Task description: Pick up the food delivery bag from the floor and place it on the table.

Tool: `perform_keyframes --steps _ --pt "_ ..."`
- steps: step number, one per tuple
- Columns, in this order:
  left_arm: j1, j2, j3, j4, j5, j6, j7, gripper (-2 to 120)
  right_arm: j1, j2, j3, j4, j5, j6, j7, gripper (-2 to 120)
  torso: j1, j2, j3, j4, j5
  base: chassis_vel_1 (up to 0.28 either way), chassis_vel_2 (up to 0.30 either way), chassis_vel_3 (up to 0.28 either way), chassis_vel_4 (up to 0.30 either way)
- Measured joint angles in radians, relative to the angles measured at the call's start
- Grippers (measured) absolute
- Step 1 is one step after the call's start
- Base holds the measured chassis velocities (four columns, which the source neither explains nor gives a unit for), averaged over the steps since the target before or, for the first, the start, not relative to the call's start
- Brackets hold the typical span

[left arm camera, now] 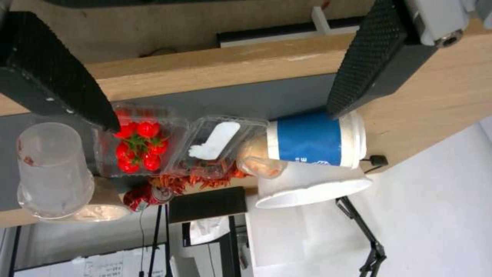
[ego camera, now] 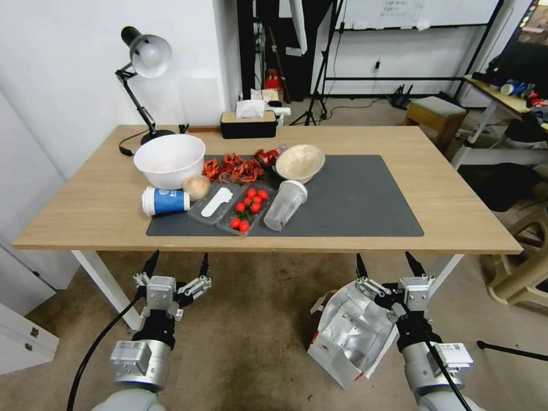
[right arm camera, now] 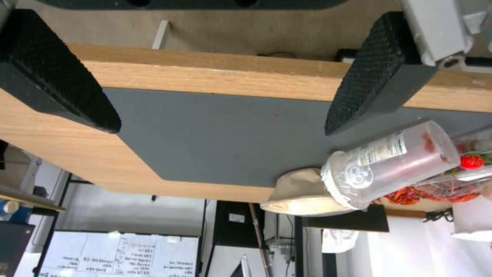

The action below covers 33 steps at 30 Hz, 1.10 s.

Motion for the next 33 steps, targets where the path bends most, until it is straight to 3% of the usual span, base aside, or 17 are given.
perform_keyframes --steps 16,18,20,21,25,27,29,31,33 --pt "0.000 0.002 0.006 0.000 -0.006 0.003 -0.009 100 0.000 0.000 -0.001 0.000 0.002 -0.008 -0.003 100 0.000 0.000 0.000 0.0001 0.0000 0.000 0.000 0.000 0.000" --pt "-0.004 0.019 0.054 -0.009 -0.055 0.039 -0.075 100 -0.011 -0.003 -0.016 0.026 0.024 -0.093 -0.038 100 0.000 0.000 0.000 0.0001 -0.0001 0.000 0.000 0.000 0.000" --pt "-0.005 0.021 0.061 -0.011 -0.062 0.044 -0.084 100 -0.013 -0.004 -0.018 0.030 0.027 -0.106 -0.043 100 0.000 0.000 0.000 0.0001 0.0000 0.000 0.000 0.000 0.000" --pt "-0.007 0.030 0.089 -0.016 -0.086 0.060 -0.116 100 -0.021 -0.007 -0.027 0.050 0.060 -0.175 -0.081 100 0.000 0.000 0.000 -0.0001 -0.0002 0.000 0.000 0.000 0.000" --pt "-0.008 0.041 0.120 -0.018 -0.114 0.073 -0.151 100 -0.021 -0.008 -0.025 0.050 0.073 -0.179 -0.090 100 0.000 0.000 0.000 0.0003 0.0001 0.000 0.000 0.000 0.000" --pt "-0.012 0.067 0.187 -0.027 -0.179 0.103 -0.236 100 -0.019 -0.006 -0.023 0.050 0.074 -0.173 -0.090 100 0.000 0.000 0.000 0.0000 0.0002 0.000 0.000 0.000 0.000" --pt "-0.012 0.073 0.204 -0.029 -0.195 0.111 -0.256 100 -0.019 -0.005 -0.022 0.050 0.074 -0.172 -0.089 100 0.000 0.000 0.000 0.0001 0.0001 0.000 0.000 0.000 0.000" --pt "-0.010 0.097 0.264 -0.034 -0.250 0.115 -0.332 100 -0.017 -0.001 -0.022 0.046 0.071 -0.164 -0.088 100 0.000 0.000 0.000 -0.0002 0.0000 0.000 0.000 0.000 0.000" --pt "-0.006 0.099 0.270 -0.032 -0.255 0.105 -0.341 100 -0.016 0.000 -0.023 0.045 0.070 -0.161 -0.086 100 0.000 0.000 0.000 0.0000 0.0001 0.000 0.000 0.000 0.000"
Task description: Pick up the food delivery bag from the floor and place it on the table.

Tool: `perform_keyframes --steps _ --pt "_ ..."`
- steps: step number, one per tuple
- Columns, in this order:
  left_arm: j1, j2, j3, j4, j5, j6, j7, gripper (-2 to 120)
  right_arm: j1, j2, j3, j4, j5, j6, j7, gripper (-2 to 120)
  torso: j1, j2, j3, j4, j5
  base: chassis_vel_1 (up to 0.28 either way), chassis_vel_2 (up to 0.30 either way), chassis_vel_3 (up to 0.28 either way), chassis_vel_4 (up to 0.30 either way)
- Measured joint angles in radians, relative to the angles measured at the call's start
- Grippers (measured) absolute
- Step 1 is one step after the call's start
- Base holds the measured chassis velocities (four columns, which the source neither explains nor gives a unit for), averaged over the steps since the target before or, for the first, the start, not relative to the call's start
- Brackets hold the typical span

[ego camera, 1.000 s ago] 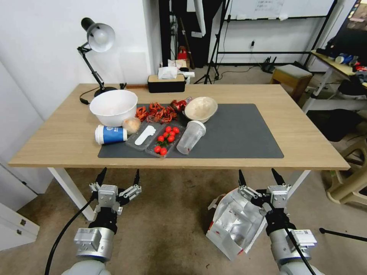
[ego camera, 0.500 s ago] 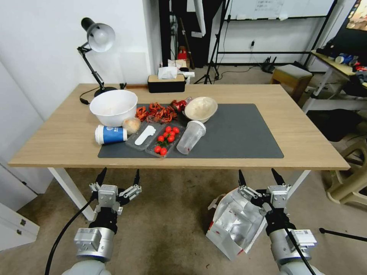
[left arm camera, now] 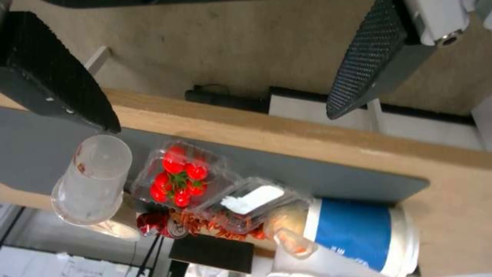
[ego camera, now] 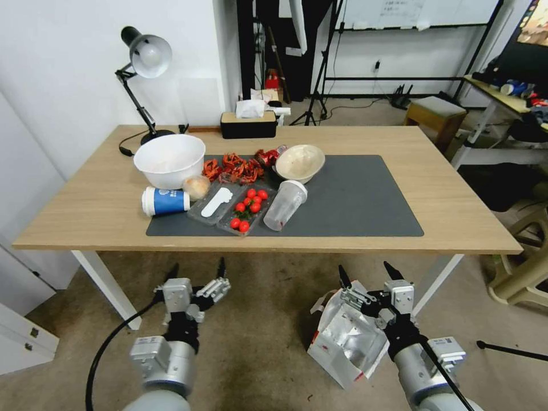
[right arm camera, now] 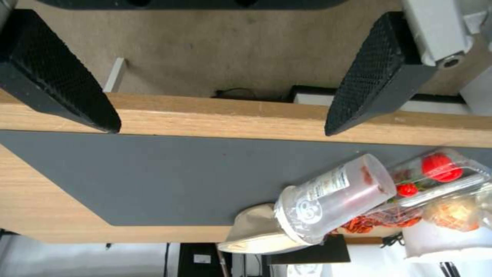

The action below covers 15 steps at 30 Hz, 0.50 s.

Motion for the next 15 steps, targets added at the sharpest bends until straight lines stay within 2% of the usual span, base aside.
perform_keyframes --steps 7,15 --pt "0.020 -0.003 0.006 0.011 -0.006 -0.064 -0.002 100 0.000 0.004 -0.001 -0.004 -0.009 0.006 0.003 100 0.000 0.000 0.000 0.0001 0.0000 0.000 0.000 0.000 0.000" --pt "0.029 -0.004 -0.002 0.005 -0.014 -0.075 0.000 100 -0.005 0.011 -0.004 0.000 -0.016 0.010 -0.001 100 0.000 0.000 0.000 0.0001 0.0000 0.000 0.000 0.000 0.000"
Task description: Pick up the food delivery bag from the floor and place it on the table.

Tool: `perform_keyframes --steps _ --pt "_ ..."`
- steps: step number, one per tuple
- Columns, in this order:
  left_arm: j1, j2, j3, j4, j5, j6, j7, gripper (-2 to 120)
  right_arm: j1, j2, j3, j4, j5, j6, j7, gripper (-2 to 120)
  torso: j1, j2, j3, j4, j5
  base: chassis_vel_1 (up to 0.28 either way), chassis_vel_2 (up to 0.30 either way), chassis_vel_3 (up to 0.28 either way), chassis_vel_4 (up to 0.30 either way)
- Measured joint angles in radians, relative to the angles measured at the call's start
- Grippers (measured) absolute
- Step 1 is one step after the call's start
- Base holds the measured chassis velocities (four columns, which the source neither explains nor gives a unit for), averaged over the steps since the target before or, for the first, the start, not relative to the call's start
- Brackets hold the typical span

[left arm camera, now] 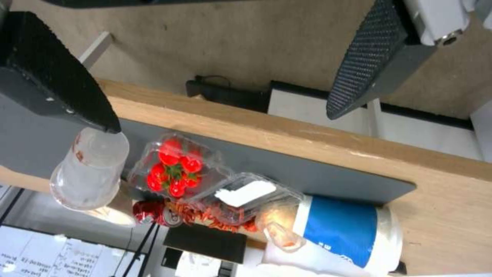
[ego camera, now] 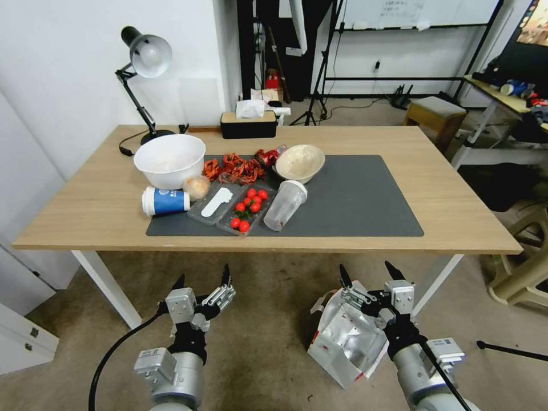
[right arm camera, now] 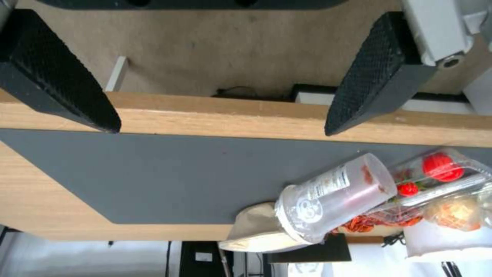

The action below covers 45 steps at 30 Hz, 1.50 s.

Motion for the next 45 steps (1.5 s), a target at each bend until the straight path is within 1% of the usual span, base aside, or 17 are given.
perform_keyframes --steps 5,12,15,16,19,20,22,23,26,33,40,44,45 --pt "0.003 -0.001 -0.001 -0.009 -0.010 0.000 -0.001 100 -0.002 0.001 0.000 0.002 -0.006 0.004 0.000 100 -0.001 -0.002 -0.001 0.0000 0.0000 0.000 0.000 0.000 0.000" --pt "0.005 -0.001 -0.004 -0.011 -0.014 -0.005 0.003 100 -0.008 0.007 -0.002 0.003 -0.014 0.010 0.000 100 -0.013 -0.028 -0.016 0.0000 0.0000 0.000 0.000 0.000 0.000" --pt "0.007 -0.001 -0.007 -0.012 -0.010 -0.006 0.006 100 -0.011 0.007 -0.003 0.002 -0.015 0.010 -0.006 100 -0.023 -0.051 -0.028 0.0000 0.0000 0.000 0.000 0.000 0.000" --pt "0.007 -0.001 -0.007 -0.012 -0.010 -0.006 0.006 100 -0.011 0.007 -0.003 0.002 -0.015 0.010 -0.006 100 -0.023 -0.051 -0.028 0.0000 0.0000 0.000 0.000 0.000 0.000" --pt "0.008 -0.003 -0.008 -0.011 0.002 -0.007 0.010 100 -0.016 0.002 -0.003 0.001 -0.015 0.008 -0.012 100 -0.032 -0.073 -0.040 0.0000 0.0000 0.000 0.000 0.000 0.000" --pt "0.008 -0.003 -0.008 -0.011 0.002 -0.007 0.010 100 -0.016 0.002 -0.003 0.001 -0.015 0.008 -0.012 100 -0.032 -0.073 -0.040 0.0000 0.0000 0.000 0.000 0.000 0.000" --pt "0.011 -0.003 -0.010 -0.011 0.010 -0.010 0.014 100 -0.015 0.001 -0.002 0.002 -0.014 0.006 -0.012 100 -0.040 -0.090 -0.050 0.0000 0.0000 0.000 0.000 0.000 0.000" --pt "0.011 -0.003 -0.010 -0.011 0.010 -0.010 0.014 100 -0.015 0.001 -0.002 0.002 -0.014 0.006 -0.012 100 -0.040 -0.090 -0.050 0.0000 0.0000 0.000 0.000 0.000 0.000" --pt "0.014 -0.002 -0.012 -0.010 0.017 -0.013 0.018 100 -0.014 0.004 -0.002 0.004 -0.009 0.006 -0.011 100 -0.049 -0.111 -0.061 0.0000 0.0000 0.000 0.000 0.000 0.000" --pt "0.015 -0.002 -0.012 0.000 0.032 -0.024 0.020 100 -0.014 0.003 0.001 0.005 -0.003 0.007 -0.011 100 -0.061 -0.137 -0.076 0.0000 0.0000 0.000 0.000 0.000 0.000" --pt "0.020 0.000 -0.013 0.003 0.032 -0.028 0.022 100 -0.016 -0.005 0.007 0.010 0.007 0.008 -0.011 100 -0.080 -0.180 -0.100 0.0000 0.0001 0.000 0.000 0.000 0.000" --pt "0.020 -0.001 -0.014 0.005 0.034 -0.029 0.028 100 -0.019 -0.006 0.008 0.013 0.011 0.001 -0.012 100 -0.084 -0.190 -0.106 0.0000 0.0000 0.000 0.000 0.000 0.000" --pt "0.020 -0.001 -0.016 0.007 0.038 -0.030 0.034 100 -0.021 -0.007 0.008 0.013 0.012 -0.005 -0.013 100 -0.088 -0.200 -0.112 -0.0001 0.0000 0.000 0.000 0.000 0.000"
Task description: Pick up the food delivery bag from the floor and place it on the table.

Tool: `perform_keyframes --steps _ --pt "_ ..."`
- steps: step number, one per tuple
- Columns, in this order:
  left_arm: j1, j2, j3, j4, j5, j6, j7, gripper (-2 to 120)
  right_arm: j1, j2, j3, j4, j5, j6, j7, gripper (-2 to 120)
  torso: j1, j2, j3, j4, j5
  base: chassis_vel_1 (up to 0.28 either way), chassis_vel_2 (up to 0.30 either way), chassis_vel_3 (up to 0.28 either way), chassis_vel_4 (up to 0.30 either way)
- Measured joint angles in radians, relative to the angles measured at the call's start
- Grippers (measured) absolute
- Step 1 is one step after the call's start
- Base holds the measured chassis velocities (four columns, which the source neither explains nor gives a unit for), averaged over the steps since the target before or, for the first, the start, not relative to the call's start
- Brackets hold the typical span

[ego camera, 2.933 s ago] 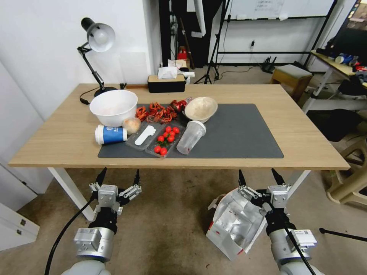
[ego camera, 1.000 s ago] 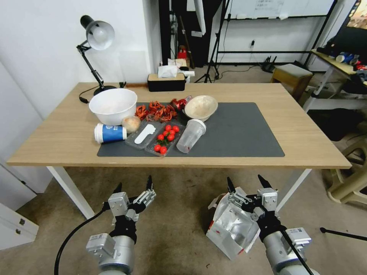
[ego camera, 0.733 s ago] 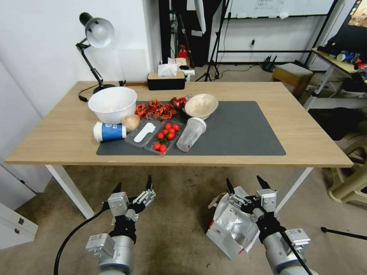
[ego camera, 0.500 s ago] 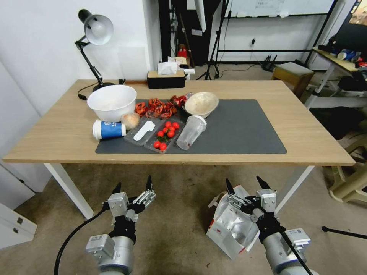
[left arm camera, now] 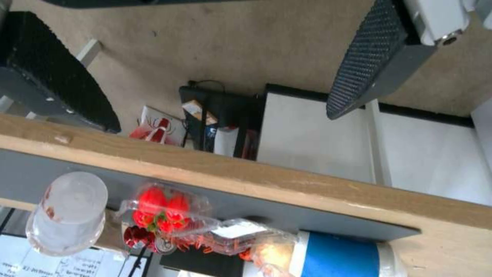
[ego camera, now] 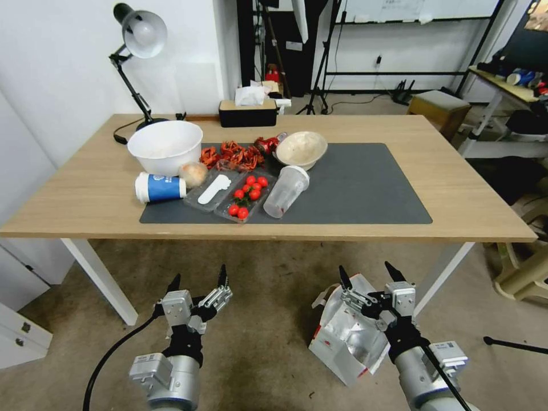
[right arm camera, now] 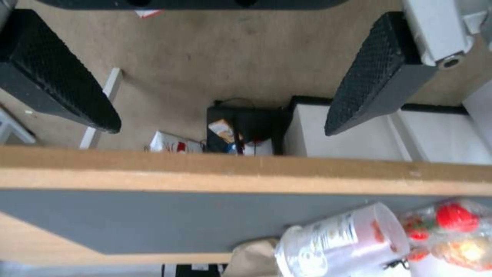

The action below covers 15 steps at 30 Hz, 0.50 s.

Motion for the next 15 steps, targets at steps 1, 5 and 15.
perform_keyframes --steps 1,5,15 --pt "0.000 0.000 -0.001 0.000 0.000 0.000 0.002 100 0.000 -0.001 0.000 0.000 0.000 -0.001 -0.002 100 -0.002 -0.006 -0.004 0.0000 -0.0001 0.000 0.000 0.000 0.000" --pt "-0.001 0.002 -0.003 0.001 0.000 0.000 0.004 100 0.001 -0.002 0.002 -0.003 0.001 -0.001 -0.007 100 -0.007 -0.018 -0.010 0.0001 0.0000 0.000 0.000 0.000 0.000" --pt "-0.004 0.008 -0.009 0.012 -0.007 0.003 0.010 100 0.006 -0.002 0.003 -0.019 -0.001 0.002 -0.008 100 -0.030 -0.072 -0.042 0.0001 -0.0001 0.000 0.000 0.000 0.000"
